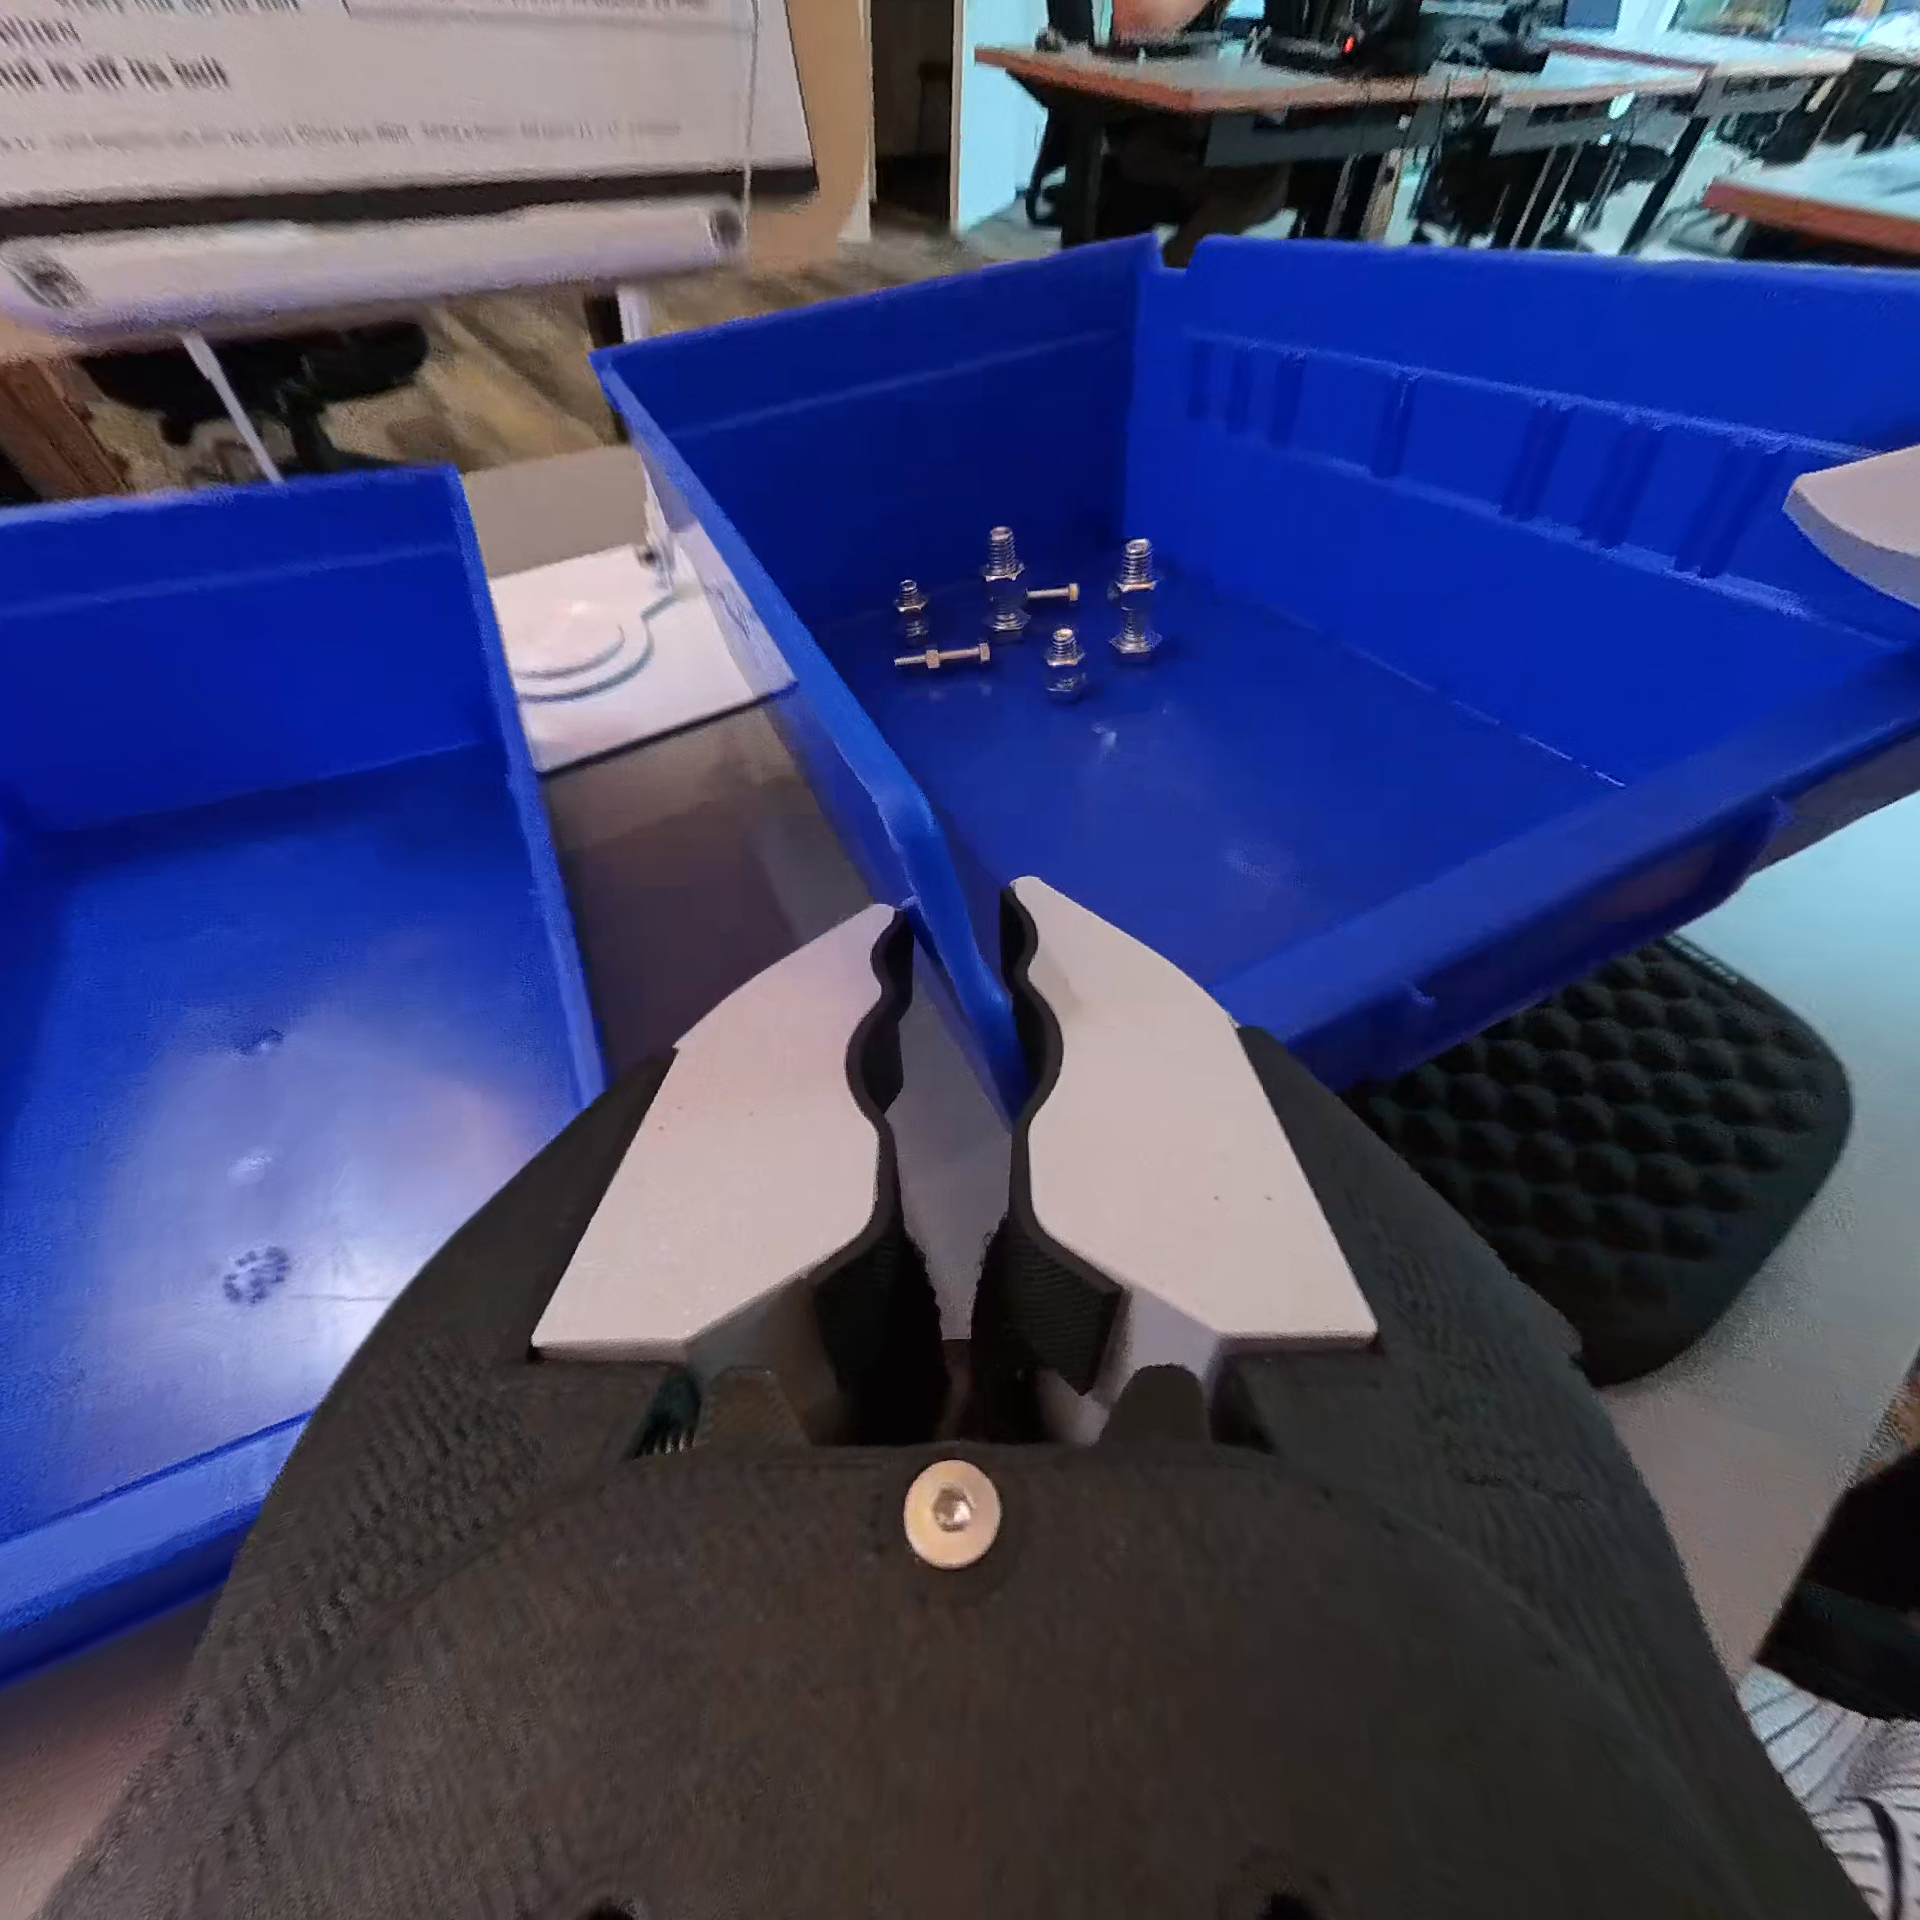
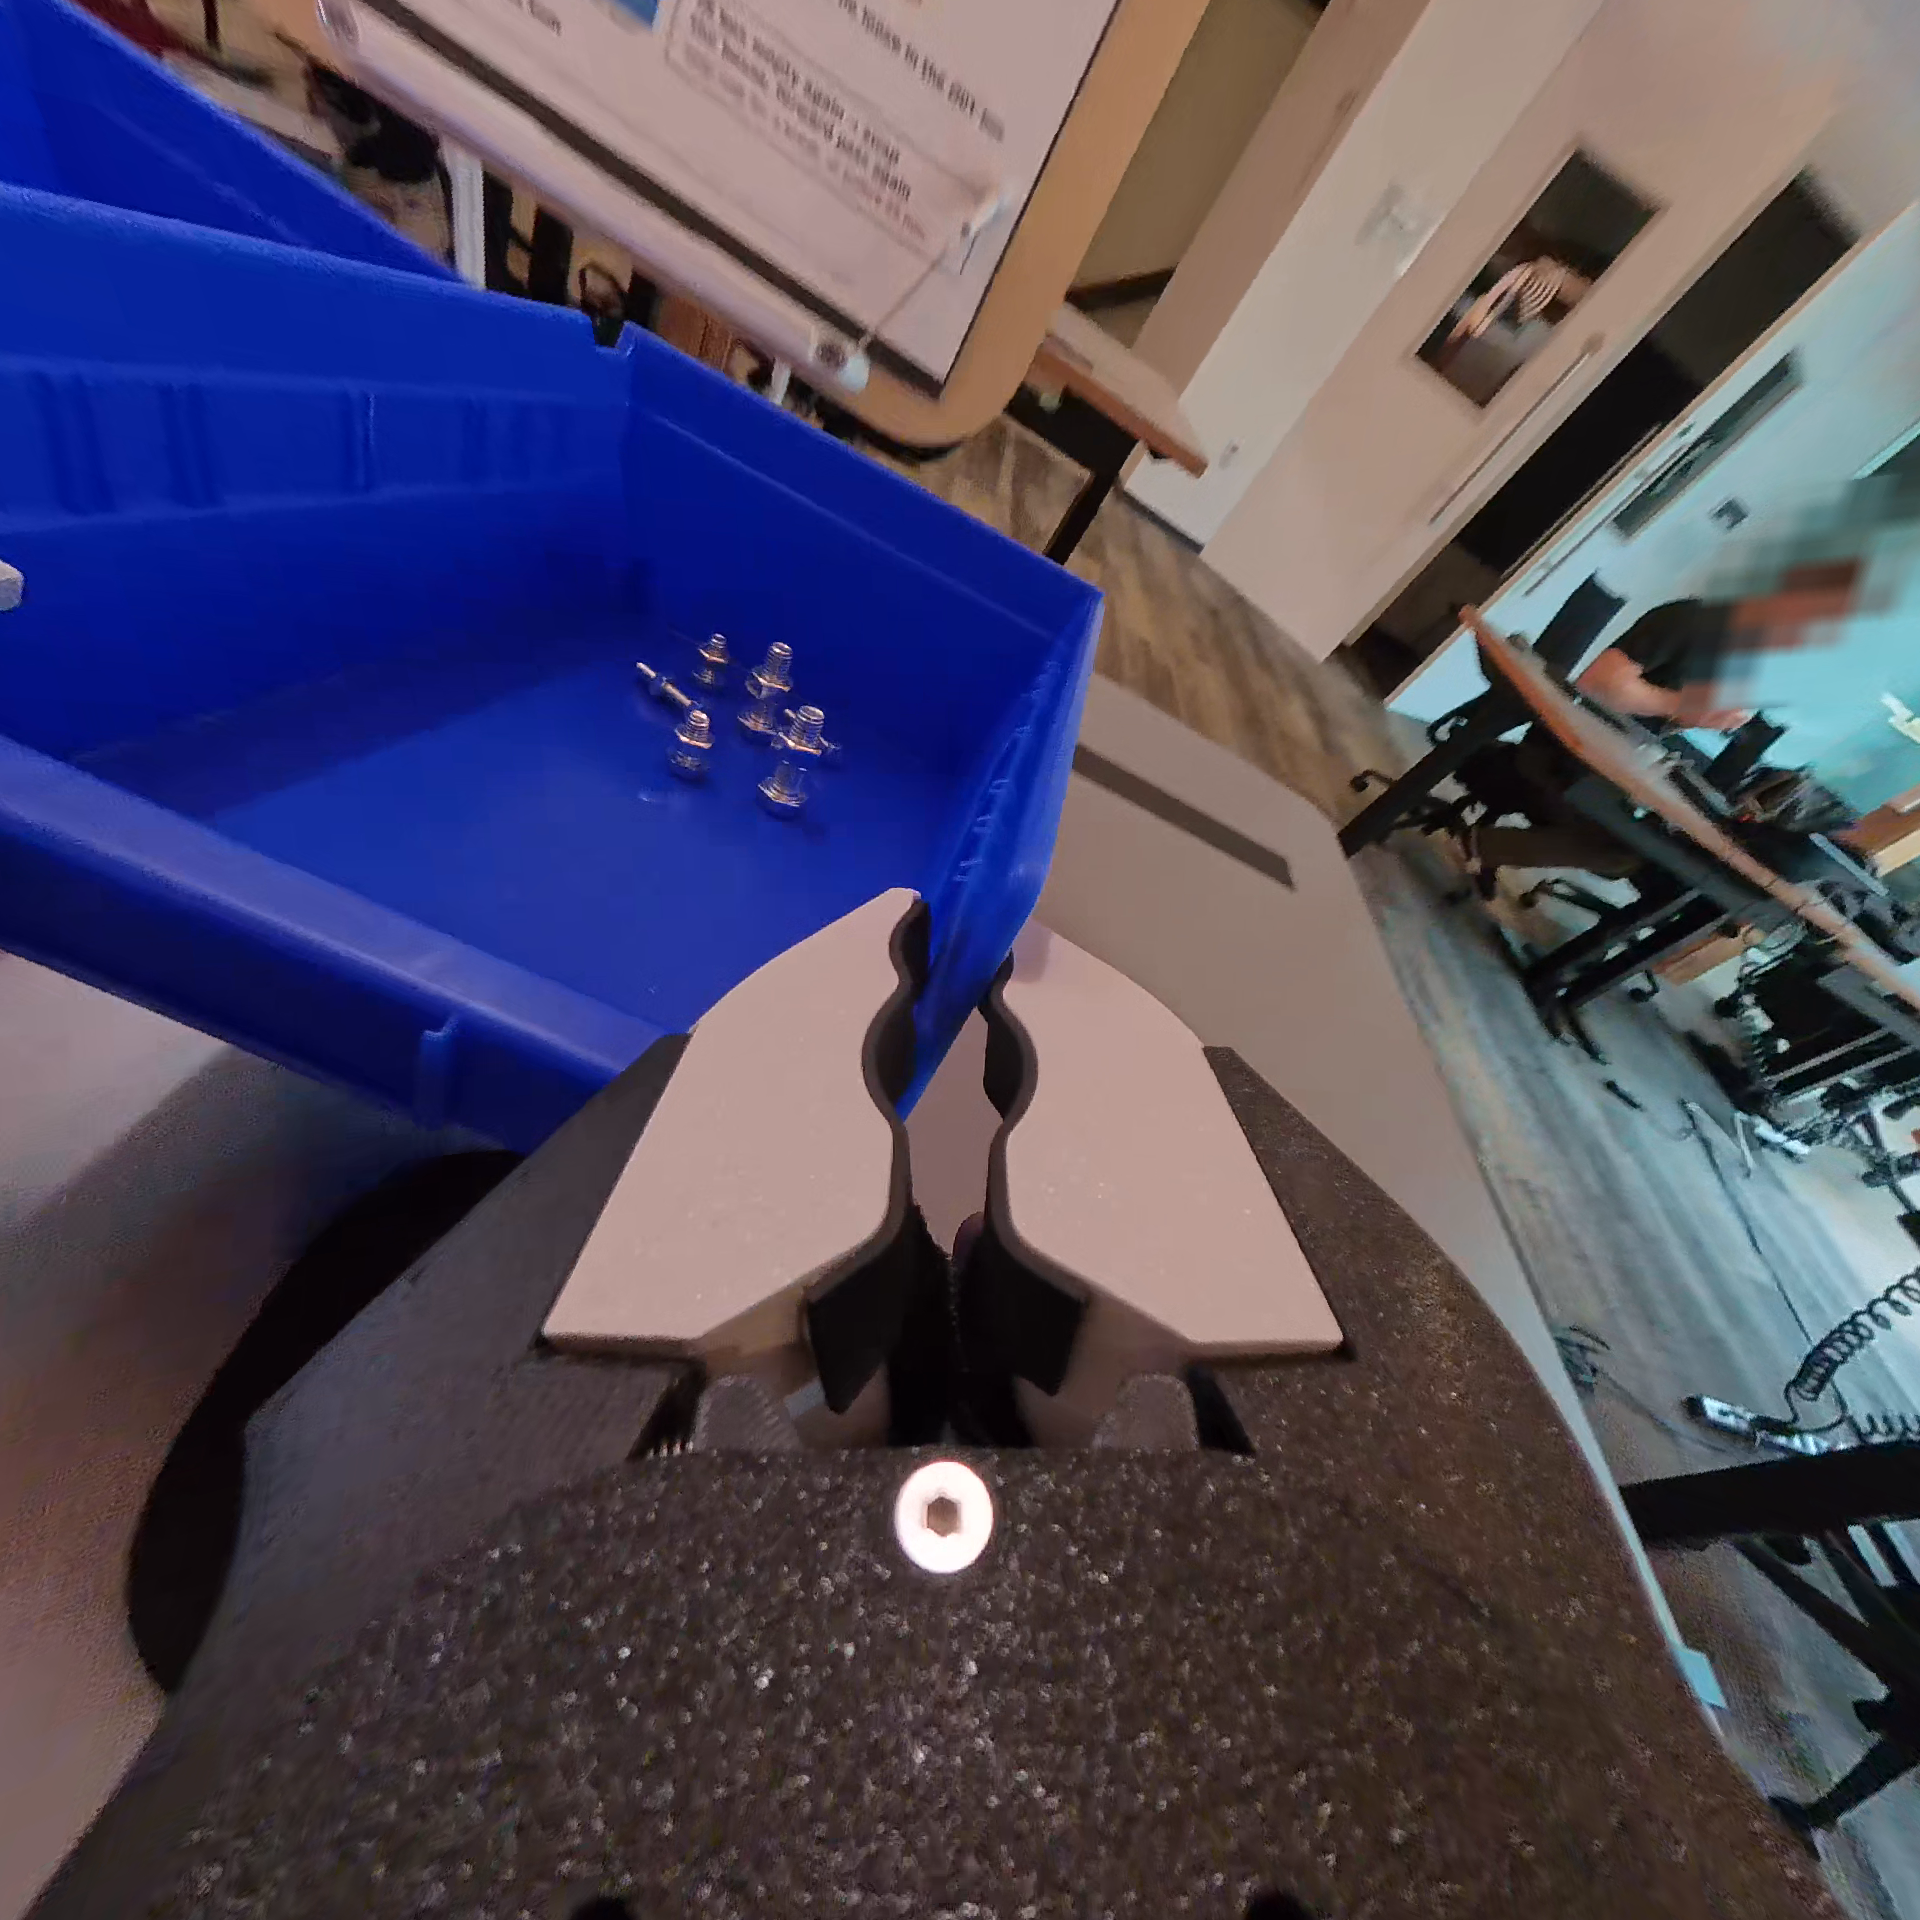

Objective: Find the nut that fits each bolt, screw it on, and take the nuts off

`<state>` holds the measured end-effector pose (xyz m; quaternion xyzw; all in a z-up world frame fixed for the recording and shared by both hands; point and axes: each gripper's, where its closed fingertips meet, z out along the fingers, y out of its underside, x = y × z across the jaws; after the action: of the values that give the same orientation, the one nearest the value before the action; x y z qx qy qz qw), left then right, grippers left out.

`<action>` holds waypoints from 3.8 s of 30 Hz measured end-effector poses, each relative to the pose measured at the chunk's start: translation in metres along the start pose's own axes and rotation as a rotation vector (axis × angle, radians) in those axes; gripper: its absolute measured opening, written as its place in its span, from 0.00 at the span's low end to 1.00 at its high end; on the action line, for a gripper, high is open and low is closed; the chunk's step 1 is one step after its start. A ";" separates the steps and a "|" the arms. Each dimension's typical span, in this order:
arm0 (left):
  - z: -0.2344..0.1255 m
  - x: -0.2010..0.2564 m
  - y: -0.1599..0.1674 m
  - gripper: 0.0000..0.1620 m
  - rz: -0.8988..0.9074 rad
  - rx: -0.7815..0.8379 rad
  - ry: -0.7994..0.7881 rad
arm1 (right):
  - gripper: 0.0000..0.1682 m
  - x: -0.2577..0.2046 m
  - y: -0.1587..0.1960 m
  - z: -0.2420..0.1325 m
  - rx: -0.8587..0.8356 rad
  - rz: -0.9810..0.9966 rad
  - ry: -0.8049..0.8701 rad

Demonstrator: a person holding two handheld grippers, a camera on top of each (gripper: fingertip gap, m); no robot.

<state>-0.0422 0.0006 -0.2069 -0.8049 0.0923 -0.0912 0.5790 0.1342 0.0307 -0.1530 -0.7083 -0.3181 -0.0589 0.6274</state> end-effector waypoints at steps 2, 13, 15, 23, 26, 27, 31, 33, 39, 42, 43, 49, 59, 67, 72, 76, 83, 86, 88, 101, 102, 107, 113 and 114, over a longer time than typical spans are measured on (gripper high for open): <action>-0.012 -0.002 -0.014 0.10 0.021 0.043 -0.010 | 0.05 0.001 -0.016 -0.011 0.048 0.003 0.015; -0.096 -0.069 -0.055 0.10 0.112 0.172 -0.216 | 0.06 -0.055 -0.106 -0.011 0.308 0.013 -0.093; -0.115 -0.091 -0.052 0.10 0.113 0.179 -0.283 | 0.05 -0.078 -0.122 -0.003 0.345 0.019 -0.139; -0.203 -0.184 -0.028 0.09 0.139 0.154 -0.555 | 0.06 -0.200 -0.179 0.017 0.467 0.007 -0.363; -0.242 -0.215 -0.016 0.09 0.142 0.129 -0.646 | 0.06 -0.249 -0.198 0.016 0.515 0.014 -0.453; -0.255 -0.224 -0.011 0.09 0.143 0.122 -0.676 | 0.06 -0.265 -0.204 0.014 0.526 0.010 -0.479; -0.306 -0.251 0.007 0.09 0.157 0.089 -0.799 | 0.07 -0.324 -0.221 0.006 0.543 -0.036 -0.574; -0.326 -0.260 0.017 0.09 0.153 0.076 -0.840 | 0.07 -0.348 -0.225 0.001 0.554 -0.048 -0.606; -0.357 -0.282 0.056 0.08 0.146 0.038 -0.879 | 0.09 -0.403 -0.208 -0.010 0.525 -0.127 -0.657; -0.353 -0.291 0.078 0.08 0.128 0.012 -0.857 | 0.09 -0.419 -0.190 -0.006 0.481 -0.178 -0.666; -0.350 -0.293 0.084 0.08 0.122 0.004 -0.848 | 0.09 -0.423 -0.184 -0.004 0.467 -0.198 -0.667; -0.332 -0.303 0.110 0.08 0.103 -0.010 -0.812 | 0.11 -0.435 -0.159 0.009 0.410 -0.268 -0.666; -0.310 -0.316 0.134 0.08 0.040 0.022 -0.769 | 0.12 -0.439 -0.144 0.021 0.360 -0.300 -0.671; -0.311 -0.327 0.144 0.18 0.003 -0.001 -0.834 | 0.29 -0.443 -0.142 -0.007 0.444 -0.331 -0.847; -0.321 -0.324 0.125 0.35 0.009 0.048 -0.877 | 0.37 -0.362 -0.158 -0.027 0.581 0.008 -0.819; -0.356 -0.309 0.066 0.29 0.081 0.391 -1.102 | 0.40 -0.249 -0.137 0.010 0.638 0.198 -0.397; -0.257 -0.209 -0.003 0.30 0.181 0.484 -0.694 | 0.48 -0.268 -0.077 0.058 0.269 0.369 -0.613; -0.220 -0.159 -0.015 0.30 0.177 0.522 -0.507 | 0.25 -0.263 -0.062 0.074 0.160 0.225 -0.547; -0.189 -0.130 -0.009 0.30 0.208 0.450 -0.392 | 0.16 -0.254 -0.053 0.078 0.117 0.175 -0.516; -0.093 -0.120 0.087 0.41 0.143 -0.146 -0.277 | 0.11 -0.173 0.004 0.049 0.027 0.158 -0.404; -0.091 -0.120 0.092 0.35 0.164 -0.179 -0.284 | 0.14 -0.176 0.005 0.051 0.021 0.153 -0.412; -0.086 -0.124 0.089 0.14 0.302 -0.203 -0.356 | 0.06 -0.186 0.018 0.057 -0.071 0.063 -0.412; -0.073 -0.099 0.049 0.12 0.313 -0.116 -0.291 | 0.05 -0.136 0.002 0.043 -0.027 0.025 -0.283; -0.068 -0.093 0.041 0.12 0.325 -0.097 -0.278 | 0.05 -0.124 0.000 0.040 -0.024 0.021 -0.254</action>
<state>-0.1513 -0.0506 -0.2279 -0.8111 0.1443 0.1199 0.5539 0.0238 0.0209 -0.2208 -0.7207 -0.3870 0.0342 0.5741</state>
